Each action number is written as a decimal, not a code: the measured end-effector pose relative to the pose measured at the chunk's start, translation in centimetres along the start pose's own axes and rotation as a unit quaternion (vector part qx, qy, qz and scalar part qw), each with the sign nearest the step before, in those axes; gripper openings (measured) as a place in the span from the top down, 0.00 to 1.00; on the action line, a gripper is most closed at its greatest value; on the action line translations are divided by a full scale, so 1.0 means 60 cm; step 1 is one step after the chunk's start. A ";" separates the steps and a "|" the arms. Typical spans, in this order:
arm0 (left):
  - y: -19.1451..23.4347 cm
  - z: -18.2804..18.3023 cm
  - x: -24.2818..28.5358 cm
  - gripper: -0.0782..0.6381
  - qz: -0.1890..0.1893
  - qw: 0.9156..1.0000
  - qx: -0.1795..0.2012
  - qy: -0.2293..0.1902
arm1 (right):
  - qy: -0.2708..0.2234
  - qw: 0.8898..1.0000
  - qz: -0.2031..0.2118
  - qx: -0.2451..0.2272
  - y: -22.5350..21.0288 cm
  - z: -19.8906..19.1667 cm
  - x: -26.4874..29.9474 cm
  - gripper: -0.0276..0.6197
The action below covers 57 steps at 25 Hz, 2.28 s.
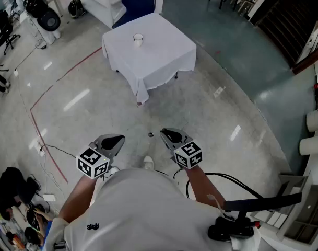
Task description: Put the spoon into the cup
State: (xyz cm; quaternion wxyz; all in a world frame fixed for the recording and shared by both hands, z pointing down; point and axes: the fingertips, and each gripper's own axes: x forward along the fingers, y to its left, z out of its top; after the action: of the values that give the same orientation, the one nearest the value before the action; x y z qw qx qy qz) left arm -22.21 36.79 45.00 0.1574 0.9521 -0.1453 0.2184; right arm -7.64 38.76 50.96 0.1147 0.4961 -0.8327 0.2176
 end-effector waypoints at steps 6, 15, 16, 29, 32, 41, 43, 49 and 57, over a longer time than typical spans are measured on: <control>0.016 -0.029 0.010 0.88 0.021 1.000 -0.021 0.004 | -0.001 1.000 0.008 -0.016 -0.014 0.008 -0.003 0.89; -0.002 0.001 0.077 0.88 0.012 1.000 -0.025 0.006 | 0.005 0.999 0.022 0.028 -0.078 0.001 -0.012 0.89; 0.006 0.005 0.084 0.88 0.012 1.000 -0.025 0.010 | 0.005 0.999 0.024 0.033 -0.085 0.004 -0.006 0.89; 0.190 0.123 0.247 0.88 -0.029 0.999 -0.020 0.005 | 0.002 0.999 -0.007 0.051 -0.255 0.130 0.120 0.89; 0.241 0.195 0.293 0.88 -0.040 0.999 -0.006 -0.011 | 0.004 0.999 -0.019 0.038 -0.325 0.190 0.149 0.89; 0.389 0.299 0.367 0.88 -0.029 0.999 -0.014 -0.035 | 0.006 1.000 -0.013 0.021 -0.462 0.323 0.274 0.89; 0.418 0.312 0.373 0.88 -0.012 0.999 -0.027 -0.044 | 0.014 1.000 0.003 0.011 -0.485 0.345 0.305 0.89; 0.536 0.333 0.397 0.88 0.057 0.994 -0.069 -0.057 | 0.036 0.998 0.056 -0.021 -0.565 0.411 0.426 0.89; 0.658 0.416 0.452 0.88 0.145 0.982 -0.100 -0.074 | 0.060 0.986 0.137 -0.068 -0.686 0.520 0.577 0.89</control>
State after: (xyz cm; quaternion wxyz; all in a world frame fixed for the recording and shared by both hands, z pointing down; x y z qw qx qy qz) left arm -3.24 -13.80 45.48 0.2069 0.9141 -0.3138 0.1522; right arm 12.53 -19.93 47.86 0.1669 0.3545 -0.8972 0.2036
